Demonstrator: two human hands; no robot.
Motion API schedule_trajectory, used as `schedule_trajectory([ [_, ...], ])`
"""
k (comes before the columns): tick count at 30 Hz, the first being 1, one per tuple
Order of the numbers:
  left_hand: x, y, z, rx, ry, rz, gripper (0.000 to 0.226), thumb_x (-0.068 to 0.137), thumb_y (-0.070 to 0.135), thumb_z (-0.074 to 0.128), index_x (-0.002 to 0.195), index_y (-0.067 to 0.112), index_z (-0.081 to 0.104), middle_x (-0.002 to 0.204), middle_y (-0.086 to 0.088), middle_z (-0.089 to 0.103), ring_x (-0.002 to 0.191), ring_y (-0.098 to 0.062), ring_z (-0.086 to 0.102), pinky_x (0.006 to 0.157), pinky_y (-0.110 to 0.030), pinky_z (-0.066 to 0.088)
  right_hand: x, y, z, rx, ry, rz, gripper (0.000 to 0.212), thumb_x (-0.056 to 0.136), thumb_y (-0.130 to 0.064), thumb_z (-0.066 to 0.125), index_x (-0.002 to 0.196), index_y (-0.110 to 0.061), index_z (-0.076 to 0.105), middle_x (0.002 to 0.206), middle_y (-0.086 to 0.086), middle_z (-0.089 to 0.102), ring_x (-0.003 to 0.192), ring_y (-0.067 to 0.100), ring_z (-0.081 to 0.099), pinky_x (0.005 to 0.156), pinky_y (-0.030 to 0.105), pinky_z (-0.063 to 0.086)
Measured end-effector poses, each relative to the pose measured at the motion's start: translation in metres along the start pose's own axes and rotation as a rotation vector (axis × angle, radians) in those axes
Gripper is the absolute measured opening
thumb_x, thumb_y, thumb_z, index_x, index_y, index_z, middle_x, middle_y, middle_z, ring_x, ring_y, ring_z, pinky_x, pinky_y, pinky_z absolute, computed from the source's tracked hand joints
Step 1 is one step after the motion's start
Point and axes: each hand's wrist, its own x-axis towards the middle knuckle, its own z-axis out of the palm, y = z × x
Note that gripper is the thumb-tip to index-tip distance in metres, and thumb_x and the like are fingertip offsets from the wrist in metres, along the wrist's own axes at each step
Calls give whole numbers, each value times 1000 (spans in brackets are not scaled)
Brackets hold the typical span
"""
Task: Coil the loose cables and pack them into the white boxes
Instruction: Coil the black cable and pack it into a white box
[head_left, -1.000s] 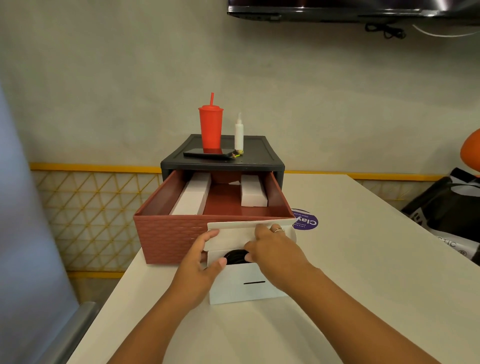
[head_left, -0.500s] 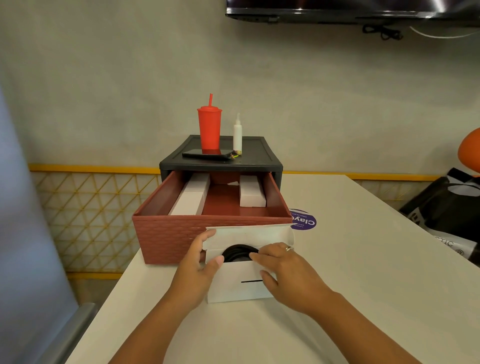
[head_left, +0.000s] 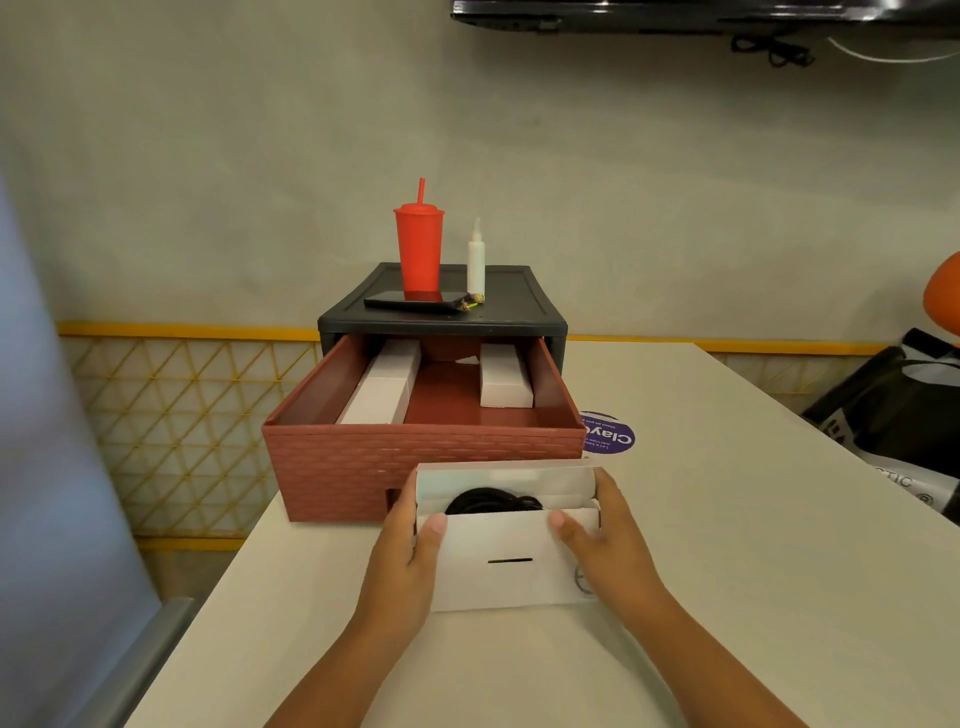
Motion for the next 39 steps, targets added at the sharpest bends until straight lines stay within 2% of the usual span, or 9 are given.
schedule_trajectory([
  [6,-8,-10,0,-10,-20,-112,51,98,23,39,147,28,24,148,10,34,136,-8,32,116,-33,23,-15,16,16,27,33,79,82,67,-67,44,141,-32,33,135,-10,48,123,10,47,104,40,40],
  [12,-10,-9,-1,-63,11,-148,38,97,20,43,135,19,38,134,0,51,122,-15,48,107,-34,36,-22,12,17,180,80,103,34,88,-29,58,117,-30,41,118,-4,58,100,7,57,81,24,49],
  [16,-11,-6,-2,-121,-6,-170,26,99,27,40,125,26,39,115,14,54,104,0,52,83,-9,40,-28,5,17,154,81,32,49,86,-38,54,123,-53,25,122,-21,47,108,-5,49,85,8,41],
  [18,-10,-4,-2,-153,-3,-165,26,96,40,41,119,28,39,108,18,52,97,7,50,74,-4,38,-30,5,17,87,85,-27,55,80,-46,49,126,-57,21,133,-19,42,119,-2,43,100,19,37],
  [21,-10,-5,-2,-165,42,-154,39,80,56,36,109,30,42,103,16,53,94,6,50,75,-7,37,-32,9,17,55,101,-61,44,75,-49,54,115,-50,37,128,-16,48,118,4,48,101,26,40],
  [27,-10,-3,-1,-163,26,-167,26,97,37,41,121,29,37,108,15,54,98,-1,54,82,-21,42,-28,4,16,-7,84,26,79,47,-56,78,113,-28,45,115,-13,54,107,8,52,90,27,45],
  [32,-11,1,0,-165,30,-176,21,96,24,47,115,29,40,101,16,56,88,-2,57,60,-7,45,-24,-1,17,-129,94,-9,68,61,-40,84,113,-34,40,116,-14,45,104,4,47,85,19,38],
  [36,-12,-3,-1,-178,34,-163,30,95,19,50,119,31,39,106,15,57,91,-2,58,64,-9,47,-25,-1,14,-130,0,-17,74,69,-38,78,131,-40,39,124,-14,33,111,0,38,93,16,34],
  [39,-14,-4,-1,-147,21,-125,36,94,15,51,120,34,37,106,18,56,90,0,58,68,-12,48,-28,2,14,-103,-22,-43,61,71,-33,78,116,-49,40,124,-11,33,109,1,38,94,15,36],
])
